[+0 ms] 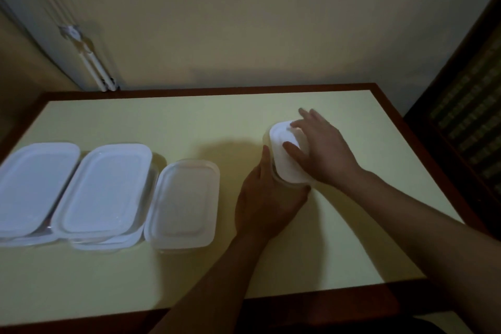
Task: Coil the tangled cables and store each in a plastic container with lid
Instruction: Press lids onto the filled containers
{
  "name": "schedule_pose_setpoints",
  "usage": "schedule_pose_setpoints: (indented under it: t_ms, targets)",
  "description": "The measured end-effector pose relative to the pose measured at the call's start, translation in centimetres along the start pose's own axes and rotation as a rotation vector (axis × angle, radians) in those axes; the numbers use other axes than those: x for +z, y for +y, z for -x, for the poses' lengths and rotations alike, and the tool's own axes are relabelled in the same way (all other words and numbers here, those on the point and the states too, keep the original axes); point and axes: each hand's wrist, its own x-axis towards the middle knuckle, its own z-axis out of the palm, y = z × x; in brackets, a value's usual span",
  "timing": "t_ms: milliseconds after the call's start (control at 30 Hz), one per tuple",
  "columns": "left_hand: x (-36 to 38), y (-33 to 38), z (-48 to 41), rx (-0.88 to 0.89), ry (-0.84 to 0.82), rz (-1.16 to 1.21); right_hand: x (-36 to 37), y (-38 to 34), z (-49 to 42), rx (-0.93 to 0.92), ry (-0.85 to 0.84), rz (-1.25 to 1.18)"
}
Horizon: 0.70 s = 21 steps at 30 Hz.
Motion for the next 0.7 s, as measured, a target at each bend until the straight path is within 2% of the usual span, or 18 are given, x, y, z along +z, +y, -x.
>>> schedule_pose_setpoints:
  t_ms: [100,267,467,700]
  targets:
    - [0.1,-0.3,0.0,0.013,-0.006,0.004,1.2,0.3,-1.1,0.068,-0.132,0.128]
    - [0.4,-0.8,0.0,0.029,-0.018,0.044,2.2,-0.7,-1.1,0.068,-0.182,0.183]
    - [0.5,-1.1,0.2,0.011,-0.035,0.082,2.4,-0.1,-1.0,0.069,-0.218,0.126]
    - [0.4,-1.3,0.4,-0.102,-0.005,0.099,2.7,-0.8,0.3,0.098,-0.184,0.080]
